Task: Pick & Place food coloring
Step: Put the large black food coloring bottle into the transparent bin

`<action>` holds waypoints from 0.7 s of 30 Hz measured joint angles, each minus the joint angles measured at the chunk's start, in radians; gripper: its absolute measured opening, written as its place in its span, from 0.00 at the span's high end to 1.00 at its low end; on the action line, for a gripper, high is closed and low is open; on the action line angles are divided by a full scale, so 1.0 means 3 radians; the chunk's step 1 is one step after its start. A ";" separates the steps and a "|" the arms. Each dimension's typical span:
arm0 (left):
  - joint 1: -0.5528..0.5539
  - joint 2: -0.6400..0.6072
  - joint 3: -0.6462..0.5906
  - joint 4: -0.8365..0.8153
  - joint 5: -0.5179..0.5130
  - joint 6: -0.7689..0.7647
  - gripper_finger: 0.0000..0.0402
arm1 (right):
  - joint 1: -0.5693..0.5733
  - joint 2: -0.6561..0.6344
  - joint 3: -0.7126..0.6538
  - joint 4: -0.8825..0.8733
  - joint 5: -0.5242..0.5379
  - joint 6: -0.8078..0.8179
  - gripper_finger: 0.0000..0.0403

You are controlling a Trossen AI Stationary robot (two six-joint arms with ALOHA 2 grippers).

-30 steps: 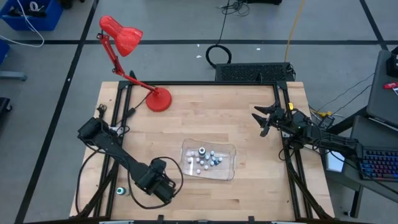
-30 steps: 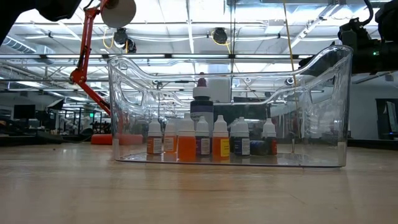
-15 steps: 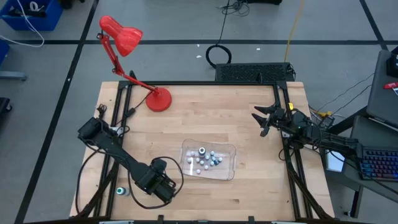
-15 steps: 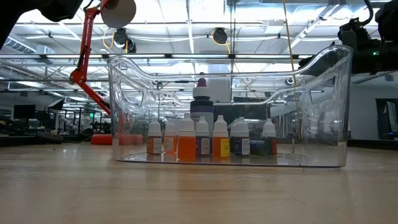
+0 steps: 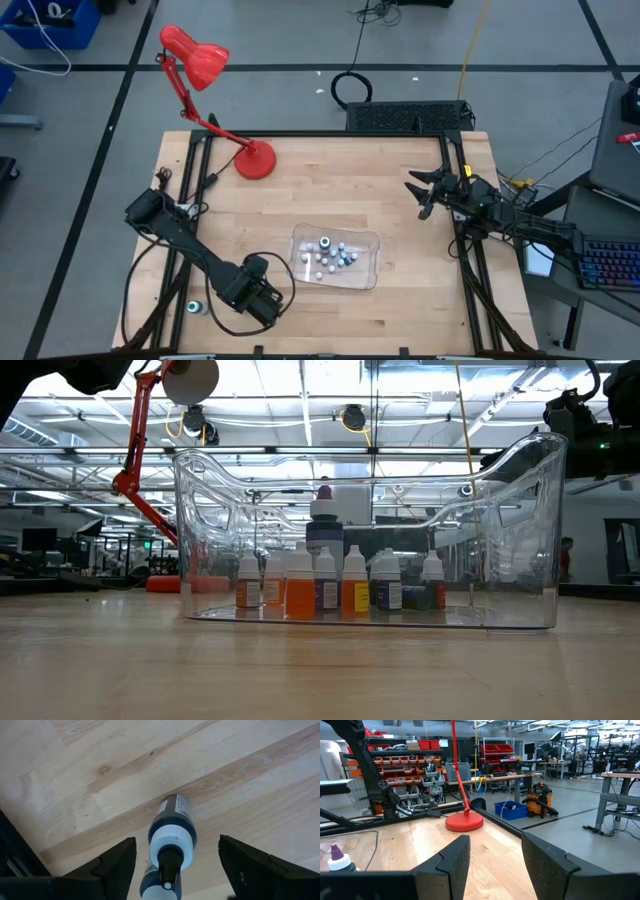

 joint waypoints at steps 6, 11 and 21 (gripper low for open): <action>0.0000 0.0000 0.0000 -0.0003 0.0098 0.0080 0.31 | 0.0000 0.0000 0.0000 0.0000 0.0001 0.0000 0.59; 0.0000 0.0000 0.0000 -0.0045 0.0081 0.0122 0.31 | 0.0000 0.0000 -0.0001 0.0000 0.0000 0.0001 0.59; 0.0000 -0.0001 0.0000 -0.0041 0.0056 0.0189 0.42 | 0.0000 0.0000 0.0000 0.0000 0.0000 0.0001 0.59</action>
